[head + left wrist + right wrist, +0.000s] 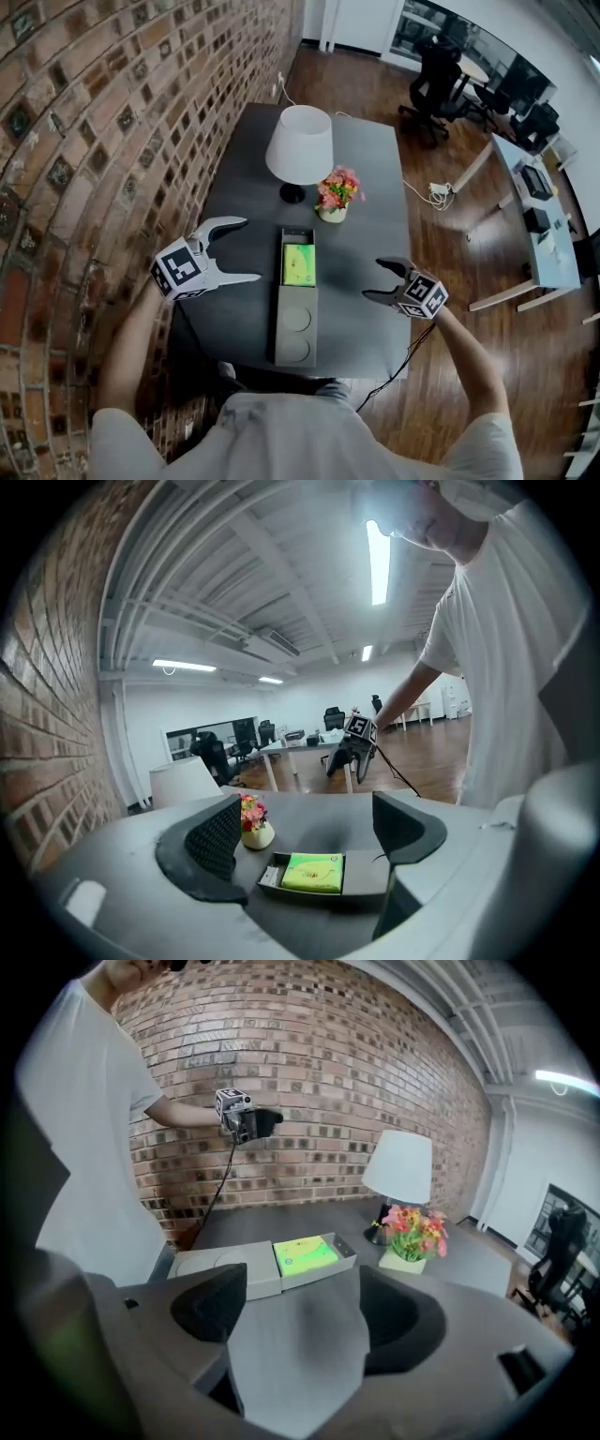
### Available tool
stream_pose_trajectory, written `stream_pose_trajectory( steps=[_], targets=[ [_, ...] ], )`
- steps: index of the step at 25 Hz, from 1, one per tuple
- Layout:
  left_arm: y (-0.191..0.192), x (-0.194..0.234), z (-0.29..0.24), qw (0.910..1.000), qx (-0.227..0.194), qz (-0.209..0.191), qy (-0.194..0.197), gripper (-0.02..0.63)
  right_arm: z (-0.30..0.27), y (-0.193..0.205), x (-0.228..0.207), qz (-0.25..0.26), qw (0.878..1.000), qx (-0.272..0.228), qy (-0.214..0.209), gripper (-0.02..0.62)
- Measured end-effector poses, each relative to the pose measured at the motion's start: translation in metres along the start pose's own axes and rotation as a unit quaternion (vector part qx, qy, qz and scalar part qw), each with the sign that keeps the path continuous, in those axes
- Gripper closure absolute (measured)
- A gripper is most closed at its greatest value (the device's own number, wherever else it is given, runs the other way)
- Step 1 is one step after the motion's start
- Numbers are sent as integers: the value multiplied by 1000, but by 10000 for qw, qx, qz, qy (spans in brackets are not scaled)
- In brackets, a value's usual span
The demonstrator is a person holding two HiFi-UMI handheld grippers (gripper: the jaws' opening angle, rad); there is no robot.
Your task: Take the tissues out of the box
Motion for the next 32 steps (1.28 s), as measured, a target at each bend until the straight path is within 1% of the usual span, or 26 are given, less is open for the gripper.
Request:
stream_pose_trajectory(
  steps=[3,6,13,15,17,18,19,22,25,28,32],
  targets=[
    [4,-2,-1,9998,-87,129,-98,164,-34,-9,-9,232,9993,174,-229,206],
    [8,-3,-3,9995,-141,167,-210,164,-68,-15,-13,457,9967,447,-495,206],
    [19,-10,-8,9986,-233,394,-263,164,-135,-31,-20,792,9884,875,-955,196],
    [22,-10,-8,9981,-282,476,-287,164,-151,-36,-20,891,9857,943,-1072,166],
    [23,-9,-8,9975,-328,547,-308,164,-166,-37,-22,940,9827,1063,-1186,153],
    [24,-9,-9,9972,-346,577,-322,164,-173,-37,-23,924,9808,1184,-1247,87],
    [25,-9,-9,9970,-367,605,-329,164,-179,-38,-23,907,9780,1338,-1318,-22],
    [27,-11,-11,9964,-407,676,-320,166,-196,-38,-23,977,9666,1800,-1543,-21],
    [34,-14,-12,9964,-338,704,-318,165,-215,-22,-19,1016,9555,2177,-1713,-23],
    [40,-14,-13,9963,-277,749,-332,165,-231,-15,-14,1089,9471,2366,-1877,-22],
    [42,-14,-11,9952,-295,864,-356,165,-250,-13,-12,1216,9416,2466,-1945,-23]
  ],
)
Point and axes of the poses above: the fingertips, and each gripper's own axes: z backward along the fingers, x to its left, y out of its underside, the point moved 5 cm from there along z, backward along the fingers, and after that the axes turned 10 degrees about z, right-handed, at the moved point
